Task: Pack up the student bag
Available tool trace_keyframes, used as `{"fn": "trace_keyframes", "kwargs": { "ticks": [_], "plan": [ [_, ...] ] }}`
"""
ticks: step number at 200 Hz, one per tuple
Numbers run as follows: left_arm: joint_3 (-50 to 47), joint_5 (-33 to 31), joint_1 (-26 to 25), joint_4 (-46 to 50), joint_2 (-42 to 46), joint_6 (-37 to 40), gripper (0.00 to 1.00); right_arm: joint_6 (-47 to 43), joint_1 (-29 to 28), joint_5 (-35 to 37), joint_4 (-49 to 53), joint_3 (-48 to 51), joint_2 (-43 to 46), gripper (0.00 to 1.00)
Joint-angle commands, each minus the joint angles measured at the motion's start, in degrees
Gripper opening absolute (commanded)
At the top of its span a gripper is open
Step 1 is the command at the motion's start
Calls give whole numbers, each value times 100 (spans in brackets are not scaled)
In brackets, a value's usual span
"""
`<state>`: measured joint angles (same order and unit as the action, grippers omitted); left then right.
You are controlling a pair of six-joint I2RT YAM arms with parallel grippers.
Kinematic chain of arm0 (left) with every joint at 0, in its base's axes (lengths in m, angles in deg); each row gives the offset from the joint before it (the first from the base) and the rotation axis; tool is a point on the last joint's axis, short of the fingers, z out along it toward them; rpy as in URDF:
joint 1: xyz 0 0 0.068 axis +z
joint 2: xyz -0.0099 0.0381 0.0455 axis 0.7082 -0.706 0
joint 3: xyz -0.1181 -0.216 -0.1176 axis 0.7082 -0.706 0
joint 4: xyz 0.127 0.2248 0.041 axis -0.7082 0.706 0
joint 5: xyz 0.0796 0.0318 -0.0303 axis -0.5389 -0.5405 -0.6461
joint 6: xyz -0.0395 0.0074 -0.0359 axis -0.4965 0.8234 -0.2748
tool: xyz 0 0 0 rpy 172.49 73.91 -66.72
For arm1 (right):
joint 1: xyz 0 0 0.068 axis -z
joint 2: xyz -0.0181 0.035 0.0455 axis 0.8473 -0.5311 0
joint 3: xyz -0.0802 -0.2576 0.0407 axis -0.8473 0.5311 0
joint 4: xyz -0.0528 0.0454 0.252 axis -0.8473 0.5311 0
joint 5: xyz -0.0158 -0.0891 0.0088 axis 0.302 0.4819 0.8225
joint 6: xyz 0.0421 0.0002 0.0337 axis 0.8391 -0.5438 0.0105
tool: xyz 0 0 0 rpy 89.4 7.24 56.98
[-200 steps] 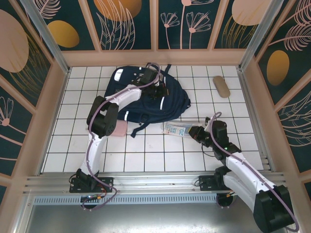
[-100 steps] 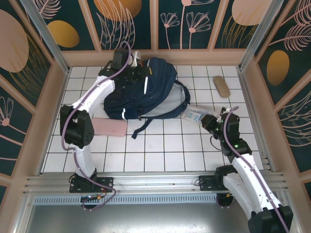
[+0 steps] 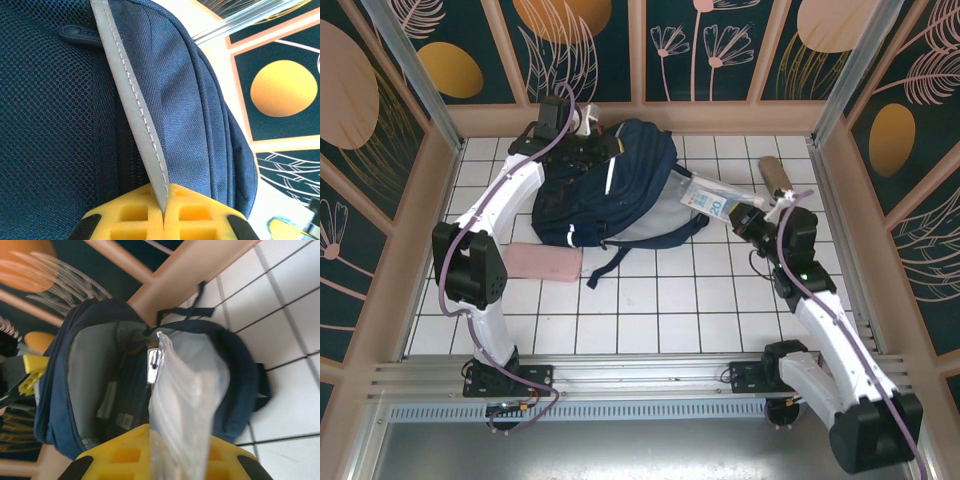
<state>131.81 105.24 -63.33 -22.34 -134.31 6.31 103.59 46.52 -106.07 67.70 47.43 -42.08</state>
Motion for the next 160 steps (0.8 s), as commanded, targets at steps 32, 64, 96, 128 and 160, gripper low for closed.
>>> {"fn": "trace_keyframes", "kwargs": {
  "ticks": [32,64,96,128,160],
  "plan": [
    [425,623,116,-642,455,-421,0,828,-156,-2072,-2603,-531,-2221,0],
    [349,766,154,-786,398,-540,0,1109,-662,-1883,-3071,-1150,-3312,0],
    [282,843,175,-885,366,-626,0,1332,-1244,-1597,-3172,-2179,-4550,0],
    [163,906,249,-1064,386,-811,0,1763,-1582,-1238,-2757,-3527,-5964,10],
    [91,922,384,-1200,440,-992,0,1845,-1802,-1243,-2478,-4565,-6976,55]
  ]
}}
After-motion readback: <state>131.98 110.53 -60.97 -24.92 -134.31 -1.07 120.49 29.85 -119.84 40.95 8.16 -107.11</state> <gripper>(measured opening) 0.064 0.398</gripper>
